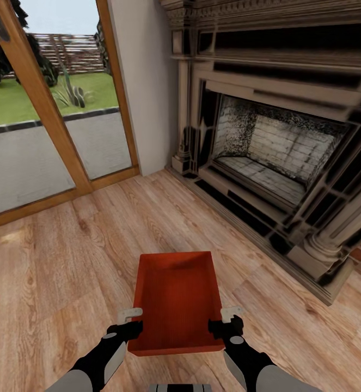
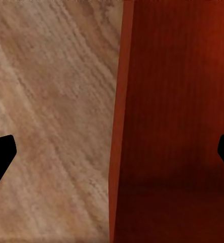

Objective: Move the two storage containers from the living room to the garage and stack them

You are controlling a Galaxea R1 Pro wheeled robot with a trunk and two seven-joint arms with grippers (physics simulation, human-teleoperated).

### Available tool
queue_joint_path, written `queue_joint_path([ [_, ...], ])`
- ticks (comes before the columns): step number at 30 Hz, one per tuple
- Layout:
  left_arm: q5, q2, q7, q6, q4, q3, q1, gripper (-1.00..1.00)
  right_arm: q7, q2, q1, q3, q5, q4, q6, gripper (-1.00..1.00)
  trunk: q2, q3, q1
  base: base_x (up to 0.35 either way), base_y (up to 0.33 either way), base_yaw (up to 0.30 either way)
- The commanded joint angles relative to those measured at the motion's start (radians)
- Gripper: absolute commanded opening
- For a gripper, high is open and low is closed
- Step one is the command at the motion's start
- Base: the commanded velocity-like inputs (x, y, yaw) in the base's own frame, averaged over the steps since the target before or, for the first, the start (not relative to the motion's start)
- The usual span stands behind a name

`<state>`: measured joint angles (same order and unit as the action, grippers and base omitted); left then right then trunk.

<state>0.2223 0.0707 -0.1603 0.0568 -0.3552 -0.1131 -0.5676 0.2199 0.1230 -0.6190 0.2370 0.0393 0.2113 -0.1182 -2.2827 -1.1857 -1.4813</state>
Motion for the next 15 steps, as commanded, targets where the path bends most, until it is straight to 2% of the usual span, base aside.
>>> queue_joint_path([
  [1, 0.009, -0.001, -0.009, 0.004, -0.002, -0.009, 0.0, 1.0, 0.006, 0.0, -0.001, 0.007, 0.005, -0.001, -0.003, 1.0, 0.0, -0.001, 0.0, 0.0, 0.0, 0.0],
  [15, 0.009, -0.002, -0.011, 0.0, -0.002, -0.006, 0.0, 1.0, 0.006, -0.001, -0.001, 0.007, 0.005, -0.001, -0.003, 1.0, 0.0, -0.001, 0.0, 0.02, 0.0, 0.0],
])
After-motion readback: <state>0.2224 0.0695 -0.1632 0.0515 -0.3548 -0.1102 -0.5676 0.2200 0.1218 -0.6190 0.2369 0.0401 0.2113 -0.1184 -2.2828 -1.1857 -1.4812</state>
